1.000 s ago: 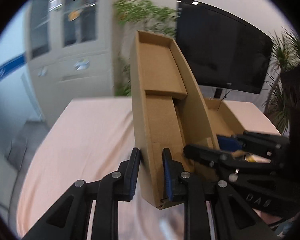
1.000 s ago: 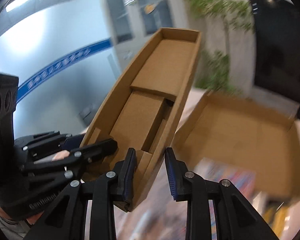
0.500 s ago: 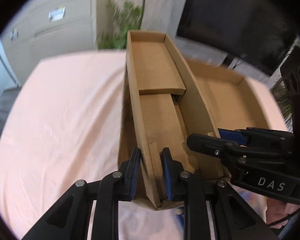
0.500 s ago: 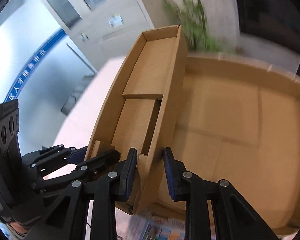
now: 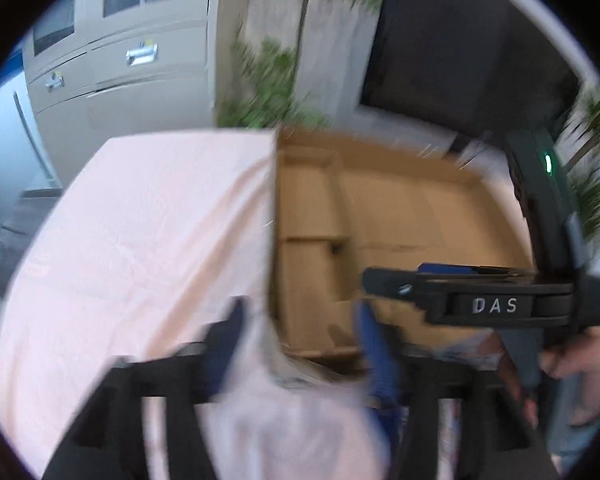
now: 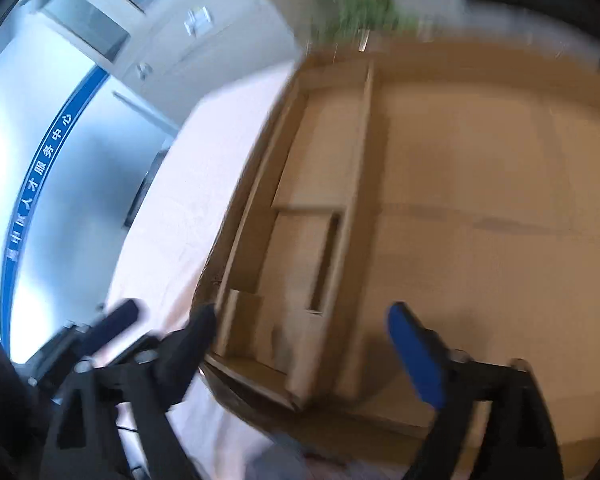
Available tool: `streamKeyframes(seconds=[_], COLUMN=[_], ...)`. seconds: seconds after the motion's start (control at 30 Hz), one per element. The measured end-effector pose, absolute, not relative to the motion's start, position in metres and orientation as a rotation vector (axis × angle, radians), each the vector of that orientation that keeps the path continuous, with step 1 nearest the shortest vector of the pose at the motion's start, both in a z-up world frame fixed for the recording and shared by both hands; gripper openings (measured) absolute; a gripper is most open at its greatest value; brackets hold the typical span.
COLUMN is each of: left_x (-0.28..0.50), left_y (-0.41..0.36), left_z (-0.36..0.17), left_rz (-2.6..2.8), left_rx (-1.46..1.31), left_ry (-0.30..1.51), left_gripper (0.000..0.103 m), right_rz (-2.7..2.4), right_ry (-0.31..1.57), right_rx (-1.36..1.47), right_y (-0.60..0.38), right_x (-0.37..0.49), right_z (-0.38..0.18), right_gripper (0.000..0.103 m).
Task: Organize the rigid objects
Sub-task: 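Carry the cardboard insert with both tools and lower it into the open box, then grasp the colourful board-game box with both tools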
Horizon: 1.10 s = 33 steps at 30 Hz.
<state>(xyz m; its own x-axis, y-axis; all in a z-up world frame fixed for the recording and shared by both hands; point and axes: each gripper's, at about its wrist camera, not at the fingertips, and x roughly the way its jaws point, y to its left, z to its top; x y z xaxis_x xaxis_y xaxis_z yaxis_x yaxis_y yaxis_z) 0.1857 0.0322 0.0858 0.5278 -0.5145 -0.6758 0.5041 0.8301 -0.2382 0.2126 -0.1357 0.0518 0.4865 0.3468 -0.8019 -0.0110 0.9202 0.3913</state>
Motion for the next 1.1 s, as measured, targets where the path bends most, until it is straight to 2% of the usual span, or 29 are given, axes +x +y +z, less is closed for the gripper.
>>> streamKeyframes(seconds=[0.07, 0.1, 0.2, 0.4, 0.5, 0.6, 0.67, 0.77, 0.97, 1.1], left_x=[0.160, 0.141, 0.109, 0.118, 0.124, 0.134, 0.133, 0.137, 0.126, 0.112], left_y=[0.052, 0.059, 0.064, 0.015, 0.001, -0.015, -0.021, -0.022, -0.032, -0.041], left_z=[0.099, 0.102, 0.101, 0.051, 0.029, 0.026, 0.025, 0.004, 0.011, 0.048], left_rz=[-0.698, -0.712, -0.734, -0.920, -0.923, -0.885, -0.878, -0.874, -0.808, -0.761], left_rx=[-0.080, -0.072, -0.056, -0.222, -0.263, -0.211, -0.180, -0.135, -0.075, -0.028], left_ry=[0.738, 0.704, 0.706, 0.980, 1.055, 1.101, 1.112, 1.145, 1.088, 0.981], left_gripper=[0.095, 0.097, 0.100, 0.099, 0.099, 0.098, 0.094, 0.077, 0.071, 0.069], right_rz=[0.127, 0.053, 0.023, 0.144, 0.244, 0.298, 0.255, 0.212, 0.193, 0.173], right_ry=[0.901, 0.829, 0.754, 0.802, 0.911, 0.929, 0.947, 0.977, 0.989, 0.938], right_rx=[0.315, 0.320, 0.272, 0.155, 0.190, 0.124, 0.078, 0.160, 0.221, 0.202], right_y=[-0.160, -0.177, -0.196, -0.191, -0.175, -0.151, -0.141, -0.145, -0.142, -0.140], right_x=[0.176, 0.146, 0.077, 0.005, 0.005, 0.006, 0.015, 0.034, 0.058, 0.054], right_z=[0.077, 0.089, 0.107, 0.085, 0.053, 0.035, 0.029, 0.018, 0.014, 0.023], right_gripper=[0.097, 0.103, 0.103, 0.103, 0.103, 0.102, 0.102, 0.102, 0.103, 0.102])
